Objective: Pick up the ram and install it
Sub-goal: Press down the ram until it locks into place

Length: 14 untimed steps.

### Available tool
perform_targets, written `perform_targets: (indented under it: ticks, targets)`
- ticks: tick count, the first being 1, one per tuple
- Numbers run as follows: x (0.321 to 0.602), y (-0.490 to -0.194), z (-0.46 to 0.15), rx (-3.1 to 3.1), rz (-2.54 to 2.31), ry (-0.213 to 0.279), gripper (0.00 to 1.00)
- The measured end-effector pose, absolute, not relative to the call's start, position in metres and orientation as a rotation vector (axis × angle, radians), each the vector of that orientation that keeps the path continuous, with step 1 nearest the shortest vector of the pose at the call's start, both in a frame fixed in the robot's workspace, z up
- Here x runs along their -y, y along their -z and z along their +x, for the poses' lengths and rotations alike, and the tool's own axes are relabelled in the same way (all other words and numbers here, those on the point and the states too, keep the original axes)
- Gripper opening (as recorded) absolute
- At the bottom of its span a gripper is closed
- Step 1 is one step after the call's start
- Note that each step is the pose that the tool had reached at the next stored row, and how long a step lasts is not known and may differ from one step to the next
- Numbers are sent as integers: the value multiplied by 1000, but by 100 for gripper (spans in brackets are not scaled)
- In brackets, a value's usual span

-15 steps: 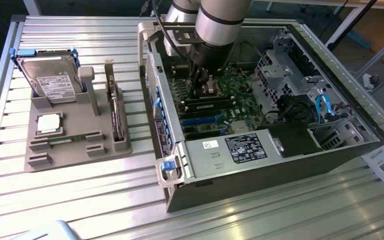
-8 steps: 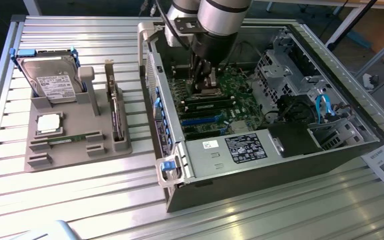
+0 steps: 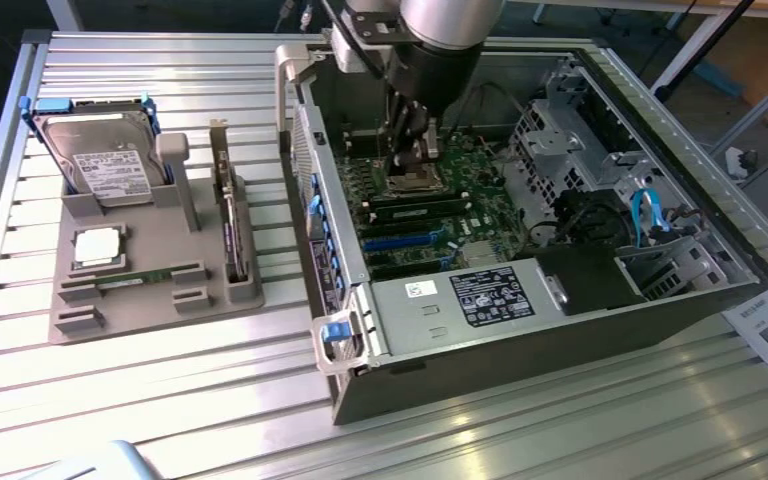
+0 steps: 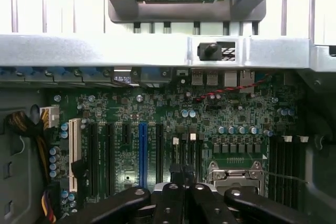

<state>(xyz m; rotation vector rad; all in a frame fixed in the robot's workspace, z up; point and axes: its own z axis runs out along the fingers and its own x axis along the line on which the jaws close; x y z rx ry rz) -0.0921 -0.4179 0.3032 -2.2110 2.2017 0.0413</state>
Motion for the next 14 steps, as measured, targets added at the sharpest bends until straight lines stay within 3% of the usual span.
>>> perform_targets:
  ticks: [14]
  targets:
    - [418, -326, -92, -2202, -2211, -41, 10]
